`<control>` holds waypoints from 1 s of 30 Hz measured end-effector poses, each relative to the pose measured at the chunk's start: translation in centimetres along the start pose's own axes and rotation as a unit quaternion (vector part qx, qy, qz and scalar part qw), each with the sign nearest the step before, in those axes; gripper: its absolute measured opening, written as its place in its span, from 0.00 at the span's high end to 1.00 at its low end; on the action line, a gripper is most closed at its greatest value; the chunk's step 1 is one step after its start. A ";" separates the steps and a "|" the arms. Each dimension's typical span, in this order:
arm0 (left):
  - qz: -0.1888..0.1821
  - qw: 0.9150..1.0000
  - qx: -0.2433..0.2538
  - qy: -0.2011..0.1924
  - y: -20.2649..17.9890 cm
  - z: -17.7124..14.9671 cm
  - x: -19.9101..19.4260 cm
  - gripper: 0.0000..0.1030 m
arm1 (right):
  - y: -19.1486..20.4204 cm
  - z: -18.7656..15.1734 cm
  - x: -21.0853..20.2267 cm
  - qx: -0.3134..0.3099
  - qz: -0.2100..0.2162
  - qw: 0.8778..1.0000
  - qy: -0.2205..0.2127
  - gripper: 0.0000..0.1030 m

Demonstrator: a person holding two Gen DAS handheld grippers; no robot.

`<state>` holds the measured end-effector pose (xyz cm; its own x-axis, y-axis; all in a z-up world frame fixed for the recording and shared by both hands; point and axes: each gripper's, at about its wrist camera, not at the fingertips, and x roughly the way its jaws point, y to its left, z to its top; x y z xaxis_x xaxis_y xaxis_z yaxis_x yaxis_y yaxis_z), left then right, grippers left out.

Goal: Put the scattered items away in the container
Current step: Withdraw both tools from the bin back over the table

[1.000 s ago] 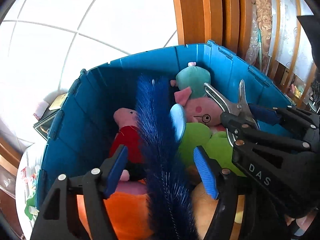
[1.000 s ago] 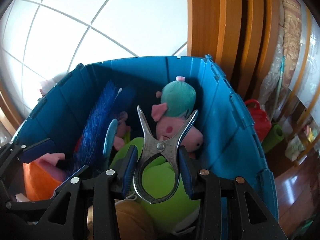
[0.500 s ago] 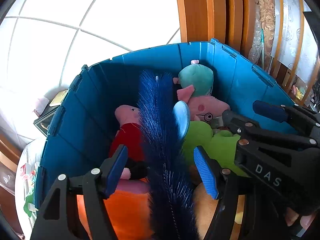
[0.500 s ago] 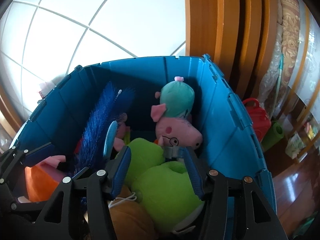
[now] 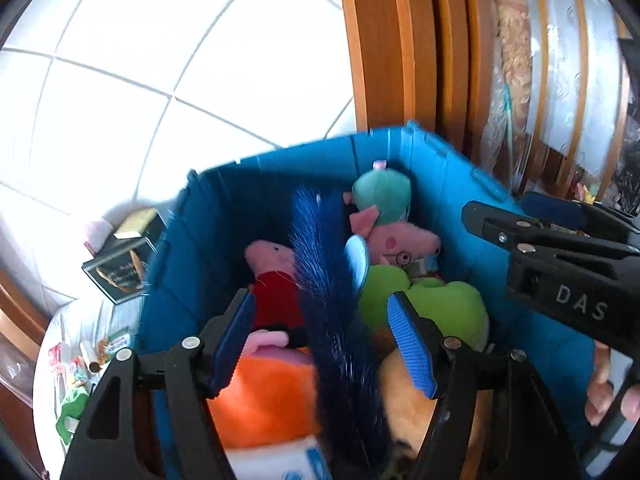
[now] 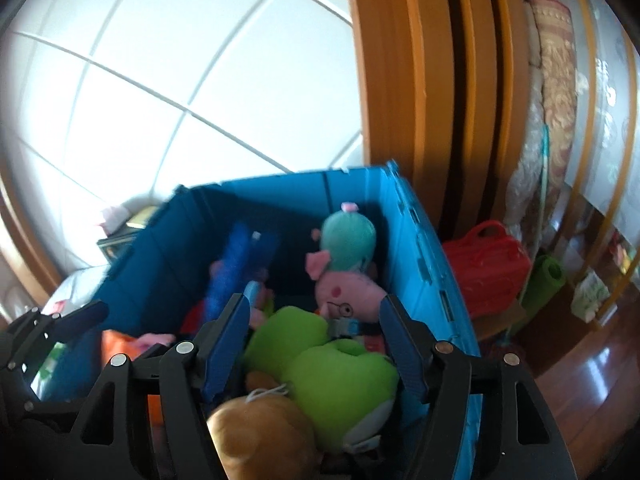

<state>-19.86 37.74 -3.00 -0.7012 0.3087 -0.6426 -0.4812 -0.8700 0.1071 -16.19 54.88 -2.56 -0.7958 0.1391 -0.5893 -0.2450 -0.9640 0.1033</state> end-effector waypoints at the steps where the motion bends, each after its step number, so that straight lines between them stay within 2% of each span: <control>1: -0.004 1.000 -0.008 -0.009 0.4 -0.2 -1.2 0.32 | 0.3 0.0 -1.0 -0.004 0.004 1.000 -0.009 0.32; 3: -0.012 0.999 -0.026 -0.026 1.3 -0.7 -3.4 0.19 | 1.2 -0.4 -3.2 -0.013 0.011 0.999 -0.028 0.28; 4: -0.012 0.999 -0.034 -0.037 1.7 -1.1 -4.5 0.16 | 1.7 -0.7 -4.3 -0.016 0.018 0.999 -0.037 0.28; 9: 0.003 0.996 -0.052 -0.078 4.1 -3.2 -9.1 0.16 | 4.8 -2.3 -8.2 -0.026 0.029 0.997 -0.071 0.25; 15: 0.031 0.990 -0.088 -0.109 9.6 -7.0 -13.1 0.14 | 11.0 -4.7 -11.3 -0.045 0.027 0.994 -0.099 0.22; 21: 0.059 0.984 -0.114 -0.120 17.4 -12.2 -16.9 0.13 | 19.6 -7.7 -13.4 -0.046 0.052 0.991 -0.113 0.21; 26: 0.111 0.977 -0.133 -0.122 25.2 -17.7 -19.6 0.13 | 27.1 -10.3 -14.1 -0.043 0.085 0.989 -0.117 0.21; 30: 0.154 0.971 -0.146 -0.107 31.4 -22.3 -20.6 0.13 | 32.9 -12.8 -13.8 -0.046 0.110 0.987 -0.109 0.21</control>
<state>-8.75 -4.48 -3.29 -0.8971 0.0618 -0.4376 -0.0831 -0.9961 0.0298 -6.17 18.34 -1.29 -0.9270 -0.0396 -0.3730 -0.0099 -0.9915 0.1299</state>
